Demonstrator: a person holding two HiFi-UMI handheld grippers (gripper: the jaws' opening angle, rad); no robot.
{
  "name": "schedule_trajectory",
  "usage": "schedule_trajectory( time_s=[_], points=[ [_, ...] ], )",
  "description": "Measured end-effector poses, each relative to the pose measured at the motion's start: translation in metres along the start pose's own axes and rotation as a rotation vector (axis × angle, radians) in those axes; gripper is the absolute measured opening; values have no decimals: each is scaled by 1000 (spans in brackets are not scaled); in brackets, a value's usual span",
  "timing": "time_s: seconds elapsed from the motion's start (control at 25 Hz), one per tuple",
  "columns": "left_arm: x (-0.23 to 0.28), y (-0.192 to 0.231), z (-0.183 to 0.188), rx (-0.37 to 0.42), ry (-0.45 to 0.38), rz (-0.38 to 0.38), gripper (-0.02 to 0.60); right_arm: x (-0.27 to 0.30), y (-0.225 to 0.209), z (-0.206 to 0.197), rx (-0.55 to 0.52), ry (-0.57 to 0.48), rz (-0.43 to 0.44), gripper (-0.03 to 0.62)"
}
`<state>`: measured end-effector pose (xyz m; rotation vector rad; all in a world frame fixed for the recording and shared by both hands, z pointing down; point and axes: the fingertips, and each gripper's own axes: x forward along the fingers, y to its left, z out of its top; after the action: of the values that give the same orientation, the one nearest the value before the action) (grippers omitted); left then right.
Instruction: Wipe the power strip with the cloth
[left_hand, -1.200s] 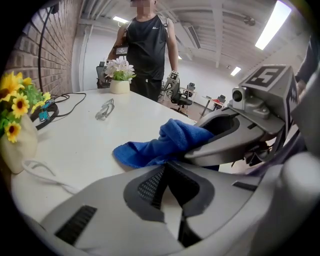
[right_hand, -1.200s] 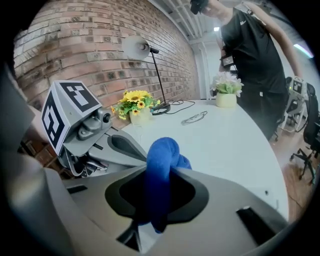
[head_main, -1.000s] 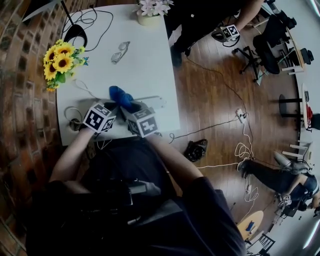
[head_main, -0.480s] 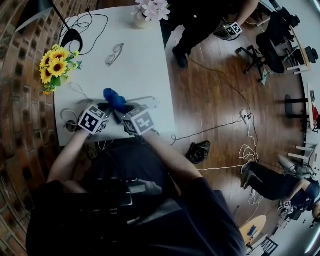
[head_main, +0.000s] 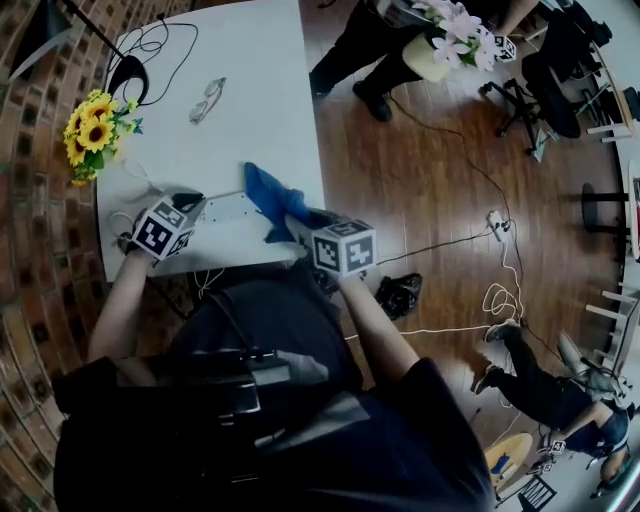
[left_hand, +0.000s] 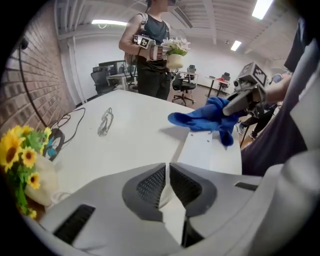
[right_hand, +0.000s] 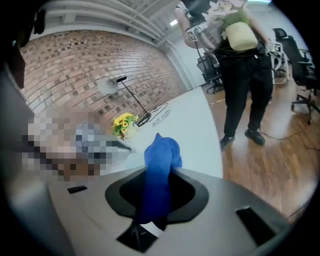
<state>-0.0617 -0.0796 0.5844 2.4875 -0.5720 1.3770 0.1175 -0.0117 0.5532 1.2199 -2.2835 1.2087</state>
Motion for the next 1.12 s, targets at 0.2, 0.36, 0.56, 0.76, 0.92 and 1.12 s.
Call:
schedule_trajectory(
  time_s=[0.2, 0.36, 0.56, 0.76, 0.92, 1.12],
  points=[
    [3, -46, 17, 121, 94, -187, 299, -28, -34, -9, 41, -11, -13, 91],
    [22, -68, 23, 214, 178, -178, 307, -32, -44, -10, 78, -32, 5, 91],
    [39, -69, 23, 202, 190, -127, 321, -44, -57, -11, 118, -61, 6, 91],
    [46, -67, 21, 180, 179, -105, 337, -61, -76, -20, 152, -70, -18, 91],
    [51, -54, 22, 109, 137, -92, 337, -72, -83, -25, 202, -93, -16, 91],
    [47, -31, 34, -172, 28, -112, 319, -78, -83, -29, 216, -96, 3, 91]
  ],
)
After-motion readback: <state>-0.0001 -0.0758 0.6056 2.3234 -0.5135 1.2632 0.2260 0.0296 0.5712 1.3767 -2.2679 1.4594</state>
